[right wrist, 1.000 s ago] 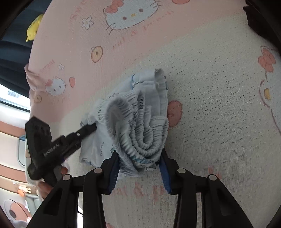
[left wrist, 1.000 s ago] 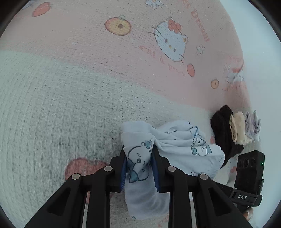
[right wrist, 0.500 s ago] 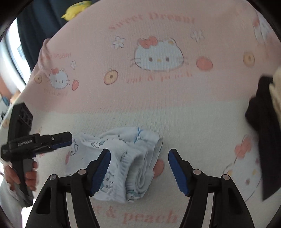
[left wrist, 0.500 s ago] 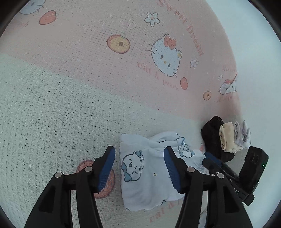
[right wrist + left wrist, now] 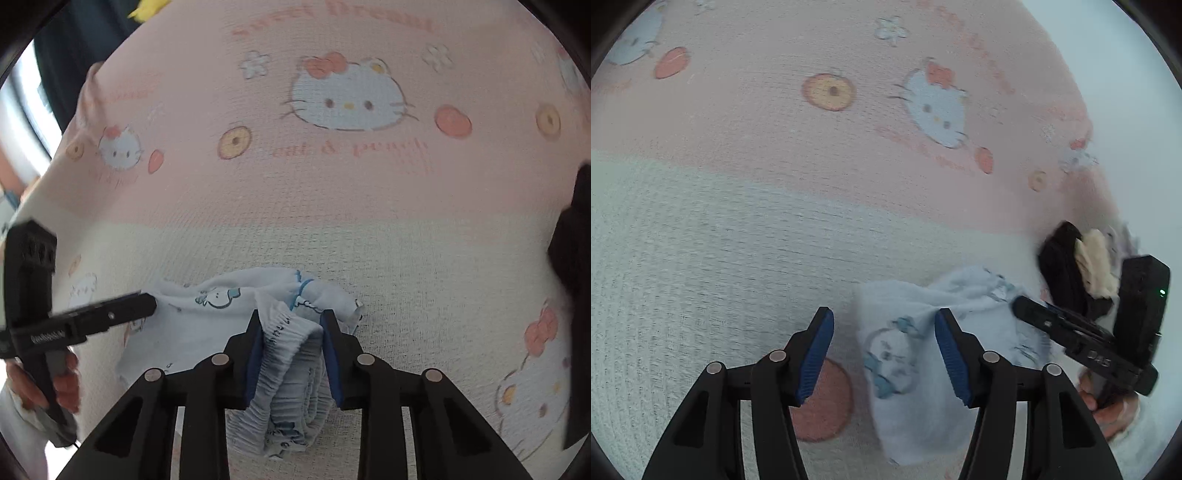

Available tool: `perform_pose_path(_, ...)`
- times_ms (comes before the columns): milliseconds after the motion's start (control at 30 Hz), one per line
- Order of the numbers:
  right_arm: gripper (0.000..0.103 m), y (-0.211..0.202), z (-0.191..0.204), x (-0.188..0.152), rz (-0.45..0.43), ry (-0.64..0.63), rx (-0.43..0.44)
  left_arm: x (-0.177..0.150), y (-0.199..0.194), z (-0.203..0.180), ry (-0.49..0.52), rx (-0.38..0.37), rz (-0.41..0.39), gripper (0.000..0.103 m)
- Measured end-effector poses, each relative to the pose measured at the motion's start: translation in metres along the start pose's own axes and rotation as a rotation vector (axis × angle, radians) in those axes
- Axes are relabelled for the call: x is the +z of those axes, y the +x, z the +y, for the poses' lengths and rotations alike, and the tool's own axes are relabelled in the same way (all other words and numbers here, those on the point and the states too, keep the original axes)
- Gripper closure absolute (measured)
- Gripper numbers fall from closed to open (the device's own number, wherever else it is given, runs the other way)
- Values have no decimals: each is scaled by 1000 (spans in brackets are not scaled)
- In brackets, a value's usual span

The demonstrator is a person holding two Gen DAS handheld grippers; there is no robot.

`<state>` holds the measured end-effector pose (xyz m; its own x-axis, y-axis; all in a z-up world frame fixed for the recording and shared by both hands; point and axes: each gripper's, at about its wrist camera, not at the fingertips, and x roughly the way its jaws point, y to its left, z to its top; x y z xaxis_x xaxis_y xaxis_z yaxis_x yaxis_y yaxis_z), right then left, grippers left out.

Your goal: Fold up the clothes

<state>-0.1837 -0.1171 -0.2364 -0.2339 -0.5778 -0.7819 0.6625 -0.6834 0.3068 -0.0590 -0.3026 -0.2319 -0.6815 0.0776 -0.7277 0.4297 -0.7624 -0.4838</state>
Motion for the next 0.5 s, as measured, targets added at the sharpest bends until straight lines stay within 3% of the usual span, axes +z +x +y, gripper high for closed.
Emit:
perform_pose_path(33, 75, 3, -5, 1, 6, 35, 13, 0, 1, 2, -9, -11, -9, 73)
perform_pose_path(233, 76, 22, -5, 3, 66, 30, -59, -1, 15, 15, -110, -42, 8, 77)
perform_pose_path(333, 76, 28, -5, 2, 96, 43, -84, 0, 15, 14, -111, -40, 12, 76)
perform_pose_path(467, 75, 28, -14, 0, 100, 110, -53, 3, 12, 14, -163, -35, 23, 75)
perform_pose_path(500, 70, 27, -17, -2, 95, 120, -37, 3, 6, 16, -193, -37, 13, 75)
